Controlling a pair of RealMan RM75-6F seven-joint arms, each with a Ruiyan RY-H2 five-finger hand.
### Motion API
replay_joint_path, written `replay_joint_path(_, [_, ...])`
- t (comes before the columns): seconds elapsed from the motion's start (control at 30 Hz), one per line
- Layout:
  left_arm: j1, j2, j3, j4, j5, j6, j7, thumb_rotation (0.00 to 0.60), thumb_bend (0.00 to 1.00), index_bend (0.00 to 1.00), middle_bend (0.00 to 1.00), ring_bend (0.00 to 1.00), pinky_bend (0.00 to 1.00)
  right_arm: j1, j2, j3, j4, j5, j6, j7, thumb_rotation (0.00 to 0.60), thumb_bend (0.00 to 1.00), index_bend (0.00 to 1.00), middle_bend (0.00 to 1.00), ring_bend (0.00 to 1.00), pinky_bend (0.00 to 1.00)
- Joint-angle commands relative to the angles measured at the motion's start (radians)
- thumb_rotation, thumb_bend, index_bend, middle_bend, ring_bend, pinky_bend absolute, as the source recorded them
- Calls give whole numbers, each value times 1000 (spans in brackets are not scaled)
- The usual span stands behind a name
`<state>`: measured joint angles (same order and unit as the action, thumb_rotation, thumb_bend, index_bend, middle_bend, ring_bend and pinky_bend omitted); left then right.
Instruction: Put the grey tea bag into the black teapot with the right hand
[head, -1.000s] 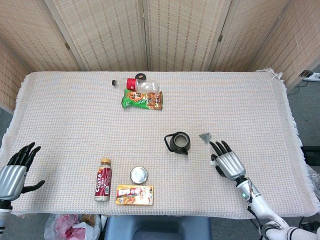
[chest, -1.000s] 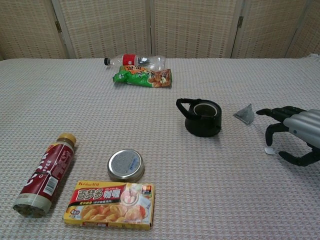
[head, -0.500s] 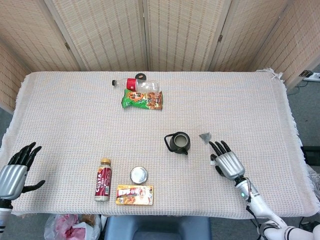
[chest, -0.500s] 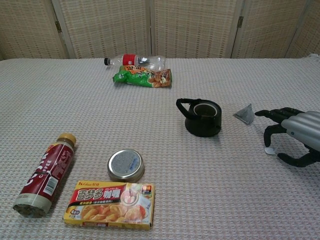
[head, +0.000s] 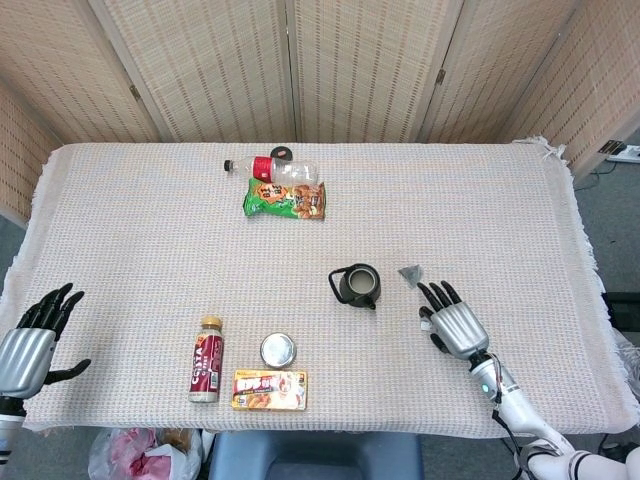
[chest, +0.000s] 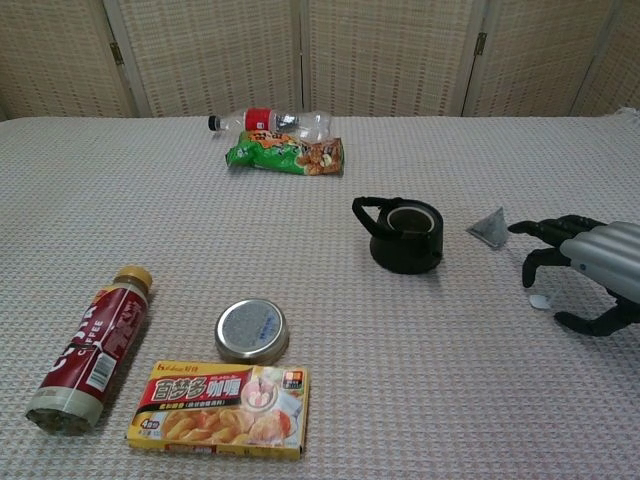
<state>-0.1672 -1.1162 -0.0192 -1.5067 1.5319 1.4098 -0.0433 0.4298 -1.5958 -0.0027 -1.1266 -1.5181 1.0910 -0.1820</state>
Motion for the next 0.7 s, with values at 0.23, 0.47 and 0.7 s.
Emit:
replay_joint_path(0.23, [-1, 2, 2, 4, 4, 0, -12, 600, 193, 0, 0, 0, 177, 1, -22, 2, 24, -4, 16, 10, 600, 309, 499, 0, 0, 0])
replay_joint_path(0.47, [0, 2, 1, 7, 2, 1, -17, 600, 193, 0, 0, 0, 177, 3, -28, 5, 34, 7, 4, 1, 600, 310, 529, 2, 0, 0])
replay_joint_path(0.7, [0, 2, 1, 6, -1, 1, -13, 600, 192, 0, 0, 0, 178, 4, -38, 7, 46, 4, 15, 2, 600, 338, 584, 41, 0, 0])
